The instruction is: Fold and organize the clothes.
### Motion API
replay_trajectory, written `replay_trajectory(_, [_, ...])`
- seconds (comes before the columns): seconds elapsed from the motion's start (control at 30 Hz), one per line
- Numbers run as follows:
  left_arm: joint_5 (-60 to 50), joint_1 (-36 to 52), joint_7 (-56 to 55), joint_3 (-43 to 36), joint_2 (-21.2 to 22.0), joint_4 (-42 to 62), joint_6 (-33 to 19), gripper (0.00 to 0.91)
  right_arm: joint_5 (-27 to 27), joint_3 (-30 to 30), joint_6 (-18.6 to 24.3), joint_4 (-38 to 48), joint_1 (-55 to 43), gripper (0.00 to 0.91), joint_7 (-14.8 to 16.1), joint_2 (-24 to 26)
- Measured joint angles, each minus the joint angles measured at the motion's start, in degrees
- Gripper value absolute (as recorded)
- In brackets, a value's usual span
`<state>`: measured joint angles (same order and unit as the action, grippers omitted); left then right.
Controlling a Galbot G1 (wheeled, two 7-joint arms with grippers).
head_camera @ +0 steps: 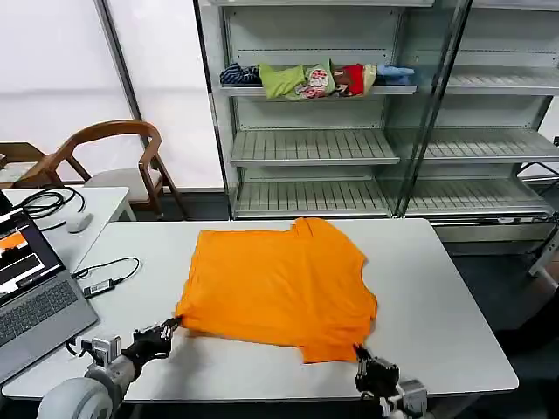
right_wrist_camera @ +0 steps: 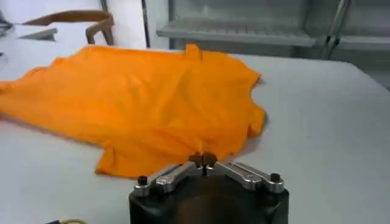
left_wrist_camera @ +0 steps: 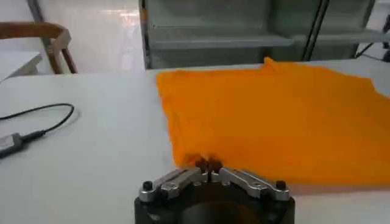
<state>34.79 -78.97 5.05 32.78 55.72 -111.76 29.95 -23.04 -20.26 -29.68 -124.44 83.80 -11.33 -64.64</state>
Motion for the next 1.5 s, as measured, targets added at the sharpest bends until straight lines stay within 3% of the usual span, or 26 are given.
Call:
replay_trajectory(0.6, [3.25, 11.42, 0.77, -5.30, 0.59, 9.75, -3.86, 0.020, -2.47, 2.97, -0.16, 10.07, -15.15, 0.000, 0.98, -1.05])
replay_trajectory(1.5, [2.59, 21.94, 3.22, -11.90, 0.48, 22.45, -6.56, 0.020, 0.73, 6.70, 1.01, 22.42, -25.90, 0.000, 2.45, -3.86])
